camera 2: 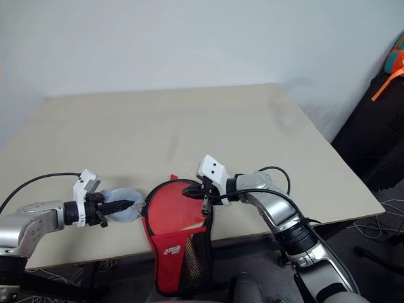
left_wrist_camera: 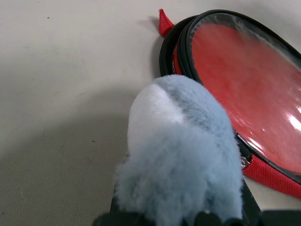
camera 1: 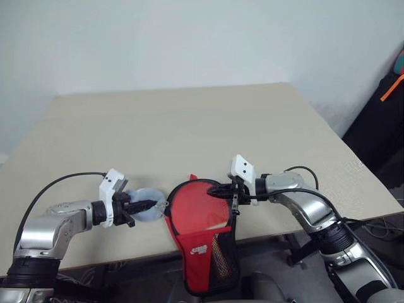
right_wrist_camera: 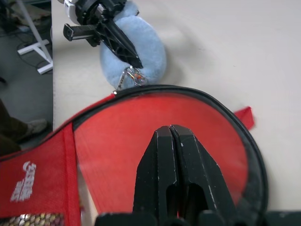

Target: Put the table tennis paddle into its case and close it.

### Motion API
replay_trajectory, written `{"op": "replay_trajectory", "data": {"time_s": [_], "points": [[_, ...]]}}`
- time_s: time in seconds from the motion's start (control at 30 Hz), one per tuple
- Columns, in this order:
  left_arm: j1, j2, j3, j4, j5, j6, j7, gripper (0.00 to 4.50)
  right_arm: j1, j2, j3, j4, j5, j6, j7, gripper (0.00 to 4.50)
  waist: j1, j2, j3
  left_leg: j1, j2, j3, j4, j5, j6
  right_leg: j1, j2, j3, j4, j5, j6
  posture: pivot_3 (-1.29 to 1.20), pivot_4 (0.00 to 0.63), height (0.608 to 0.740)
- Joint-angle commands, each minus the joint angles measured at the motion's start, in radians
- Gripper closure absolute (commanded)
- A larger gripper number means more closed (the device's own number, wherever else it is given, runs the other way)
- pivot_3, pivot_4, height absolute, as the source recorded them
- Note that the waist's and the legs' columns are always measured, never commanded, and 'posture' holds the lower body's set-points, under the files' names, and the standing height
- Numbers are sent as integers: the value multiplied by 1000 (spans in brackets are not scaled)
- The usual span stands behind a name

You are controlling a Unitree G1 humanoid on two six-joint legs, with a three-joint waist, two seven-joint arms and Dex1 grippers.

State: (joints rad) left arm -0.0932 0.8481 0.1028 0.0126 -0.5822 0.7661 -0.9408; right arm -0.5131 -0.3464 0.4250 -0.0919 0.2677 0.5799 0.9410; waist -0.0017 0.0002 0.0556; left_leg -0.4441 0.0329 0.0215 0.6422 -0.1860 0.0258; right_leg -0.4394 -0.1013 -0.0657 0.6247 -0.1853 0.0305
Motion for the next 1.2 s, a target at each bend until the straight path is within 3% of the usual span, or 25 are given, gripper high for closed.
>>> {"op": "replay_trajectory", "data": {"time_s": [0.03, 0.6, 0.9, 1.2], "points": [[18, 40, 10, 27, 52, 7, 10, 4047, -33, 36, 12, 17, -18, -39, -3, 4500, 0, 0, 0, 0, 0, 0, 0, 0, 0, 0, 0, 0, 0, 0, 0, 0, 0, 707], [38, 84, 18, 75, 93, -40, -1, 4047, -45, 224, 70, 281, -135, -169, -69, 4500, -25, -2, -7, 0, 1, 1, -3, 0, -1, -2, 2, 1, 1, 1, -1, 0, 0, 707], [68, 108, 31, 71, 90, -55, 6, 4047, -41, 256, 77, 354, -173, -182, -74, 4500, -42, -2, -10, 3, 5, 1, -4, -1, -5, -1, 7, 3, 1, 1, -4, 0, 0, 707], [106, 202, -17, 64, 181, -132, -17, 4047, -34, 271, 87, 381, -193, -180, -72, 4500, -48, -6, -14, 17, 17, 16, -9, -5, -12, 2, 17, 14, 2, -1, -9, 0, 0, 707]]}}
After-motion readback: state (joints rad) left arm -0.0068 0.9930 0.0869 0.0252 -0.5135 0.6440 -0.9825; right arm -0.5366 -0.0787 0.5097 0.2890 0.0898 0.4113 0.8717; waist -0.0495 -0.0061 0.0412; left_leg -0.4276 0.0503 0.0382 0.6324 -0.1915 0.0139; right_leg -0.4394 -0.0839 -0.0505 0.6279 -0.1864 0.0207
